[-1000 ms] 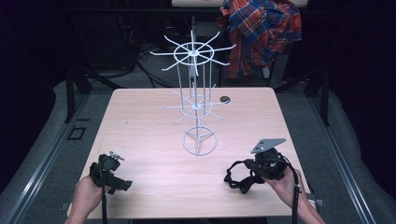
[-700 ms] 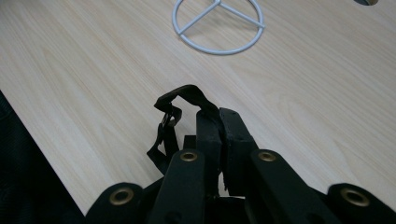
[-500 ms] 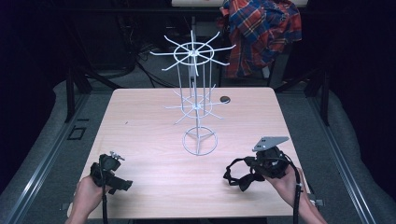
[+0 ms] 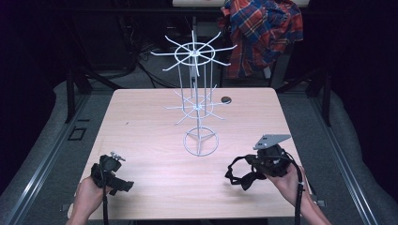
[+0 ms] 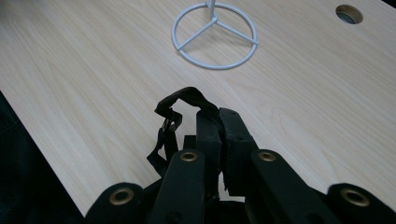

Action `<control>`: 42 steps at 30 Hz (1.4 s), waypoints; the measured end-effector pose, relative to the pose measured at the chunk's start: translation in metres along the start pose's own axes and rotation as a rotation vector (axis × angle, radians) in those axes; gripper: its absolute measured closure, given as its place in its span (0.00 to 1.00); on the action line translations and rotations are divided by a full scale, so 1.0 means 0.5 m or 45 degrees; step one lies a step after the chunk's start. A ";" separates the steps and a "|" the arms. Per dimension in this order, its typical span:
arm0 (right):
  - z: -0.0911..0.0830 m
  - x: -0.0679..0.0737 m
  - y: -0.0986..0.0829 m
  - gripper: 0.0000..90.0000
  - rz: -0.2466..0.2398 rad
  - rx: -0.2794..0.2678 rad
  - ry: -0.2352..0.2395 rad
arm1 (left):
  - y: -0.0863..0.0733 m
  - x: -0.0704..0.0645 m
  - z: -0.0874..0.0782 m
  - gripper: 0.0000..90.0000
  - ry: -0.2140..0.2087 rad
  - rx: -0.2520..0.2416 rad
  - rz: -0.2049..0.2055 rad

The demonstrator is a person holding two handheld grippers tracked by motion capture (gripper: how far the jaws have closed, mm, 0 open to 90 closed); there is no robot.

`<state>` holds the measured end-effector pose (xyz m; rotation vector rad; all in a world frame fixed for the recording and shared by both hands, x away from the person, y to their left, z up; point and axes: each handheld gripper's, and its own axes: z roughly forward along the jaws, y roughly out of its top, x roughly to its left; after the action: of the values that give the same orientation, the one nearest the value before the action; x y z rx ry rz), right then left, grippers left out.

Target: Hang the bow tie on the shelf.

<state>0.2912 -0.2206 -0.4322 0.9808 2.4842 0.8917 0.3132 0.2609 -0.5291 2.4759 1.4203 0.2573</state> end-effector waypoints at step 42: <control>0.023 -0.044 0.125 0.97 0.006 -0.138 -0.005 | 0.004 -0.004 0.004 0.00 -0.028 -0.006 0.025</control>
<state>0.3436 -0.1958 -0.3983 0.9517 2.4033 1.0135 0.3141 0.2579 -0.5302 2.4828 1.3855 0.2369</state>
